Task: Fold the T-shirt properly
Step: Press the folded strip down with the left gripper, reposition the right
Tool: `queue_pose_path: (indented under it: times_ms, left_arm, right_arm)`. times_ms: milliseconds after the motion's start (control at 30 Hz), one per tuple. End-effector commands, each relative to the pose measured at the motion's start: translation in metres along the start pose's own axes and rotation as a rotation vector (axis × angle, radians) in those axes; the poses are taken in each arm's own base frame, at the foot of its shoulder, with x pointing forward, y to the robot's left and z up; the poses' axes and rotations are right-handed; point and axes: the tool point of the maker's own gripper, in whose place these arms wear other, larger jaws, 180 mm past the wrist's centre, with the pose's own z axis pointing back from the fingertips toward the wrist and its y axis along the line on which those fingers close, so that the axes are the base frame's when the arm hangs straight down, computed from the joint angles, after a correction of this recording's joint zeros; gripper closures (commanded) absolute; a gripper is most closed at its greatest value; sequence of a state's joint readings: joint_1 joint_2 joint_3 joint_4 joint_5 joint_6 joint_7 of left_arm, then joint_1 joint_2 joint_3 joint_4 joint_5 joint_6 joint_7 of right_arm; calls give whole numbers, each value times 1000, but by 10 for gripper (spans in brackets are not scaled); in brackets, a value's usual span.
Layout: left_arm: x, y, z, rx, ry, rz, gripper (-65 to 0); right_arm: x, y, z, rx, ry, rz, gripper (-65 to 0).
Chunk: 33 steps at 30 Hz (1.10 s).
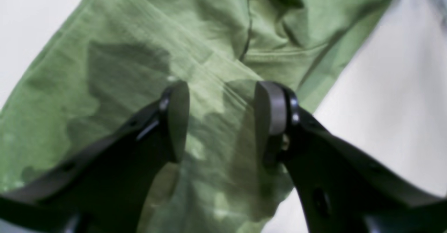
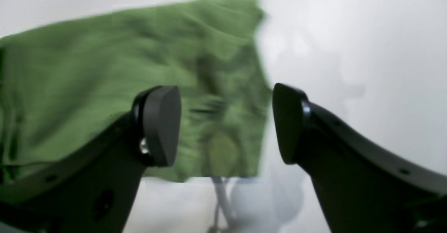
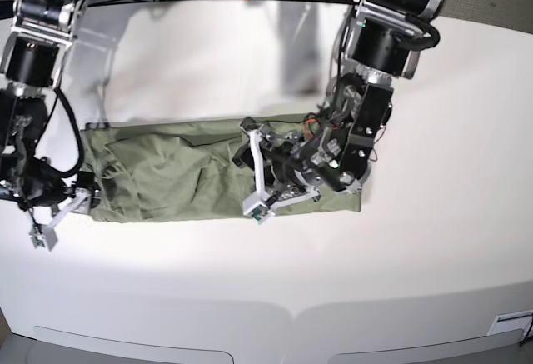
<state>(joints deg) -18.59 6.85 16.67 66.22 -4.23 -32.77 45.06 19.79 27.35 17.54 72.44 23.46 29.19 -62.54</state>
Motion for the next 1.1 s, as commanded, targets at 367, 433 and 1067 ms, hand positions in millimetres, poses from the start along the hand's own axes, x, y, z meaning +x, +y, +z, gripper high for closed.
queue_pose_path:
  times_ms: [367,433,1067]
  left_arm:
    - [23,1,-1,62,-55,4,-291]
    - [20,0,-2,61,-52,10,-291]
    - [16,-2,-3,57,-45,15,-291]
  right_arm:
    - [-33,-73,-24,-31,-26,-165,-411]
    - [-45,-64,-32,35,-14,-178,-411]
    - [-37,9,-50,306,-68,-264,-411]
